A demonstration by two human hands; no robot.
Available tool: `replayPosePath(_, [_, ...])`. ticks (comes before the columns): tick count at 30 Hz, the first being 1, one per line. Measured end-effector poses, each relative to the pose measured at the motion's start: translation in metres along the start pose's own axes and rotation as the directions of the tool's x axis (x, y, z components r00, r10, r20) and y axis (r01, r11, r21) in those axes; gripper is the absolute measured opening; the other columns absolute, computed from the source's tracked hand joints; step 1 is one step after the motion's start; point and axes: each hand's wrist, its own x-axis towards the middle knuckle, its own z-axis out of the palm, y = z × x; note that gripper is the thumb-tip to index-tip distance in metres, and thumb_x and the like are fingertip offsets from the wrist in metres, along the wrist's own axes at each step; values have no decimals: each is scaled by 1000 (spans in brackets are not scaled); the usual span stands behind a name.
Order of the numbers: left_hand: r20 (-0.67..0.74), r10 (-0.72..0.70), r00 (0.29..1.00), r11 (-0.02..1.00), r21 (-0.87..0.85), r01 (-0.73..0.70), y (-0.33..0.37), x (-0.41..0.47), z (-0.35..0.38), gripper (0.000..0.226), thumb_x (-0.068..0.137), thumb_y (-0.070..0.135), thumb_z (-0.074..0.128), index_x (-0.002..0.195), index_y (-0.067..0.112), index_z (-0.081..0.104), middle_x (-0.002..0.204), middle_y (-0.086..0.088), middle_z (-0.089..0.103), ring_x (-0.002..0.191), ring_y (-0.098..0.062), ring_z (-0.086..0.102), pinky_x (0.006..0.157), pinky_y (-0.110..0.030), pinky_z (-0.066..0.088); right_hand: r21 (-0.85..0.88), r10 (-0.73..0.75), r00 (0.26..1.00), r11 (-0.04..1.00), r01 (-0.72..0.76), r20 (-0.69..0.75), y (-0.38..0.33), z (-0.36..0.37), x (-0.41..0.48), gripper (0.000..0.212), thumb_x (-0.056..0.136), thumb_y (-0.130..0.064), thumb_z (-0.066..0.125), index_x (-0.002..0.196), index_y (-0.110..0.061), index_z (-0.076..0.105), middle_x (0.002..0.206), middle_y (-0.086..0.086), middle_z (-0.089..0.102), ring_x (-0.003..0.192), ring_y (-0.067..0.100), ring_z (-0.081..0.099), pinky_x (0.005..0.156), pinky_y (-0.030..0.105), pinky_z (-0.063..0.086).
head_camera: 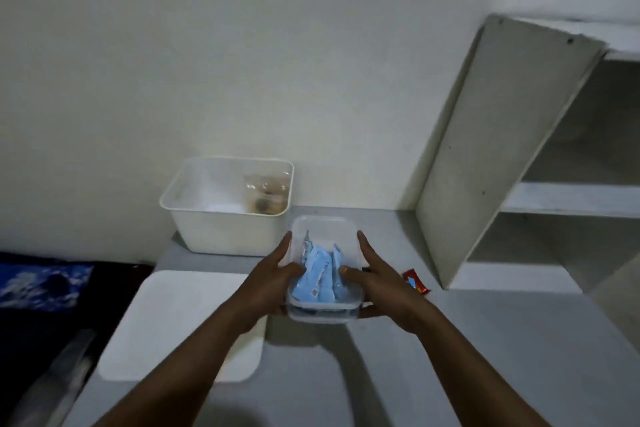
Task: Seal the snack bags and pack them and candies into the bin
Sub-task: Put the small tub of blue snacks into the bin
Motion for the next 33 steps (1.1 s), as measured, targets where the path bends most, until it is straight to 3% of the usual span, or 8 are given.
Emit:
replayPosePath(2, [-31, 19, 999, 1000, 7, -19, 25, -2, -32, 58, 93, 23, 55, 127, 67, 35, 120, 6, 64, 98, -20, 68, 68, -42, 62, -13, -46, 999, 999, 46, 27, -38, 16, 12, 80, 95, -33, 64, 146, -63, 11, 147, -3, 49, 107, 23, 67, 76, 48, 62])
replayPosePath(6, [-125, 46, 991, 999, 31, -43, 67, 6, -96, 67, 91, 26, 56, 143, 57, 27, 124, 0, 65, 90, -24, 70, 61, -32, 58, -82, -108, 992, 990, 114, 68, -111, 51, 37, 79, 97, -31, 61, 151, -55, 9, 140, 3, 56, 95, 24, 72, 63, 36, 60])
replayPosePath(12, [-130, 45, 991, 999, -3, -46, 108, 40, -192, 67, 93, 23, 55, 147, 51, 26, 126, -3, 63, 86, -31, 71, 70, -43, 62, -106, -144, 986, 983, 152, 82, -194, 106, 103, 76, 94, -21, 65, 151, -43, 20, 134, 4, 57, 107, 24, 65, 72, 36, 60])
replayPosePath(17, [-168, 44, 985, 999, -15, -47, 121, 93, -269, 72, 91, 20, 55, 149, 48, 24, 136, -6, 56, 91, -33, 70, 77, -49, 60, -110, -146, 987, 982, 154, 72, -242, 158, 173, 76, 92, -15, 66, 149, -38, 23, 118, 2, 58, 96, 23, 67, 73, 37, 61])
replayPosePath(24, [-131, -64, 989, 998, 0, 65, 104, 167, -334, 74, 91, 15, 52, 151, 45, 21, 138, -7, 54, 103, -33, 66, 82, -48, 57, -114, -42, 999, 993, 45, 25, -243, 210, 257, 77, 92, -12, 66, 150, -36, 22, 140, 10, 50, 109, 30, 63, 85, 46, 60])
replayPosePath(29, [-123, -127, 984, 992, -4, 128, 81, 210, -344, 69, 93, 10, 48, 149, 42, 26, 136, -5, 53, 103, -29, 64, 61, -30, 51, -124, 48, 999, 991, -48, 2, -226, 226, 304, 77, 90, -11, 67, 149, -37, 24, 137, 8, 52, 109, 28, 63, 84, 47, 60])
replayPosePath(31, [-110, -141, 984, 990, 1, 142, 71, 224, -343, 59, 89, 9, 48, 137, 42, 37, 129, -5, 57, 102, -28, 64, 66, -32, 54, -137, 69, 998, 988, -70, -10, -219, 228, 318, 77, 89, -10, 68, 148, -36, 26, 133, 7, 54, 108, 27, 63, 84, 49, 60])
replayPosePath(33, [-101, -161, 982, 987, -8, 162, 56, 240, -341, 71, 78, 12, 49, 142, 40, 36, 133, -7, 56, 106, -30, 64, 79, -44, 58, -155, 86, 996, 984, -85, -3, -212, 227, 331, 72, 88, -9, 67, 145, -34, 31, 127, 6, 57, 108, 27, 63, 87, 51, 58])
